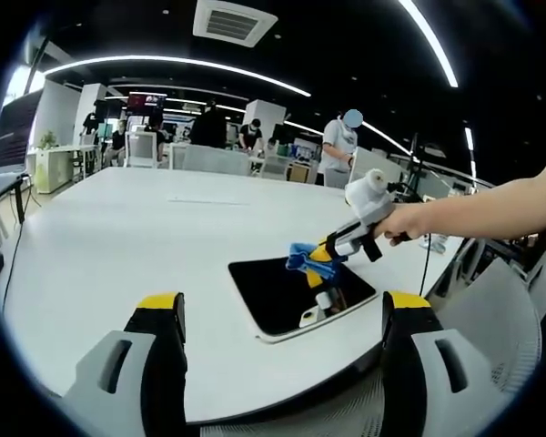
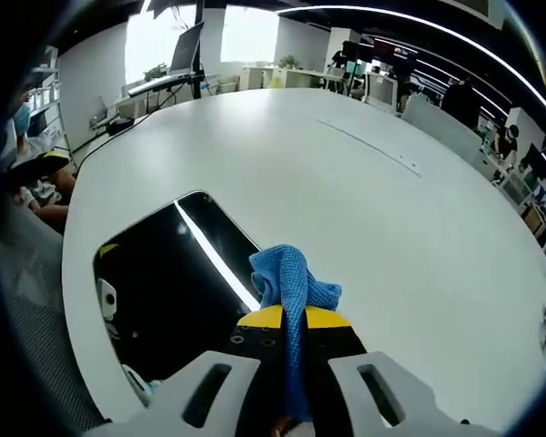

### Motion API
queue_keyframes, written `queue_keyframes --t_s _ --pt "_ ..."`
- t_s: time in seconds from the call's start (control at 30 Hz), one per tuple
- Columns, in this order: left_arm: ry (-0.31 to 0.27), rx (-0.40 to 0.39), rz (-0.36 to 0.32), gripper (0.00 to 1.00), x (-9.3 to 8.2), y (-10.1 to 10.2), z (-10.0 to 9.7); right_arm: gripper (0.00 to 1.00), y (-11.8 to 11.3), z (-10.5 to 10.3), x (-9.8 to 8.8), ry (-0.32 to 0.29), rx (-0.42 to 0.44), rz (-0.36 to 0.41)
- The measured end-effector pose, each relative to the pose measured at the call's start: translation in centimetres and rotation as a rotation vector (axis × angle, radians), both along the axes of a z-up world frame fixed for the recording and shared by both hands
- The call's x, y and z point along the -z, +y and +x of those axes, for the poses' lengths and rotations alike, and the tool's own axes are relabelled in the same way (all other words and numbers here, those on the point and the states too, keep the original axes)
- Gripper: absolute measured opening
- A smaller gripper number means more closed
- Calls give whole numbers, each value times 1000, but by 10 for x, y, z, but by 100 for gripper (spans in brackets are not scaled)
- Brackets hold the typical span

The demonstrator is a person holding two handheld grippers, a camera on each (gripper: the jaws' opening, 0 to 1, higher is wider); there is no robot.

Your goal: Wipe the mirror surface with the cleaning cloth until all visible marks leave the cleaned area.

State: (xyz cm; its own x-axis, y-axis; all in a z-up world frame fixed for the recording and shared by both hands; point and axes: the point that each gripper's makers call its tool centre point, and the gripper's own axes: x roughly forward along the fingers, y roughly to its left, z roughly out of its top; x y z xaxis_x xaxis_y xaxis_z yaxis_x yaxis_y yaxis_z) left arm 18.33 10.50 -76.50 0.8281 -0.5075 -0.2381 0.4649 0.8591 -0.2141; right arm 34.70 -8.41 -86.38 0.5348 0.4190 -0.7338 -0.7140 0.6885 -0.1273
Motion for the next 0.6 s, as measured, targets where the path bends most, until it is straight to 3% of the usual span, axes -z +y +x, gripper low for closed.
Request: queue_keyframes --t_s 0.6 --pt "2 2 -4 86 0 0 0 0 0 0 3 11 65 25"
